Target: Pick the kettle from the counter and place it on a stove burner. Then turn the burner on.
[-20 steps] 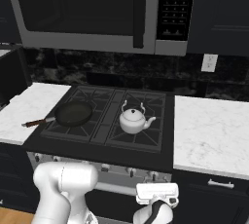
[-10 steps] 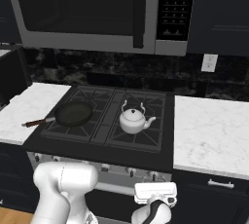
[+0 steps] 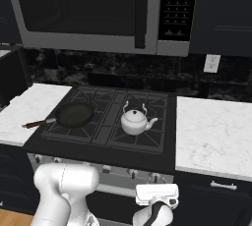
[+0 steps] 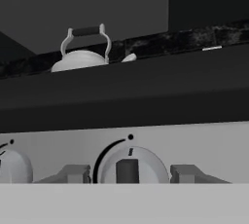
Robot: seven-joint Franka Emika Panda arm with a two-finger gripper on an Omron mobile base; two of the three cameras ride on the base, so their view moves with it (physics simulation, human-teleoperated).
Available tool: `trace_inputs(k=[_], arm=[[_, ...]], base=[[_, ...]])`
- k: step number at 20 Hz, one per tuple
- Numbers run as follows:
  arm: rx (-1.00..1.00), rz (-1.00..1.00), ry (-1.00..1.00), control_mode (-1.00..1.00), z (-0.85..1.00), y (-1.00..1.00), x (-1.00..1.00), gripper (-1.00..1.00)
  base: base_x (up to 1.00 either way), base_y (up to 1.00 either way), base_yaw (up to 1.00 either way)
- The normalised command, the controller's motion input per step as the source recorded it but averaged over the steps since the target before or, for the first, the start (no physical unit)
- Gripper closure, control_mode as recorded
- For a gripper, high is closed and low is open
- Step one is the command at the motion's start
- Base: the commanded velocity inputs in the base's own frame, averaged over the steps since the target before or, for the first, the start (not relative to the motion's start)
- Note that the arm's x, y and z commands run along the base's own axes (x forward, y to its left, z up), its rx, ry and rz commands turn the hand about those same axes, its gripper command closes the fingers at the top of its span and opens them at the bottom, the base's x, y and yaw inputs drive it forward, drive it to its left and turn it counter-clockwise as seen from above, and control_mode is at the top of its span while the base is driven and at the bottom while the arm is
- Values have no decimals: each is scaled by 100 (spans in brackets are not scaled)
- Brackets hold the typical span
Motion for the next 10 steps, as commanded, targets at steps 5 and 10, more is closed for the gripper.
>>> trace_inputs(k=[5, 10], arm=[[0, 0, 0, -100, 0, 0, 1, 100], [-11, 1, -8, -100, 0, 0, 2, 100]], base=[[0, 0, 0], [0, 0, 0]])
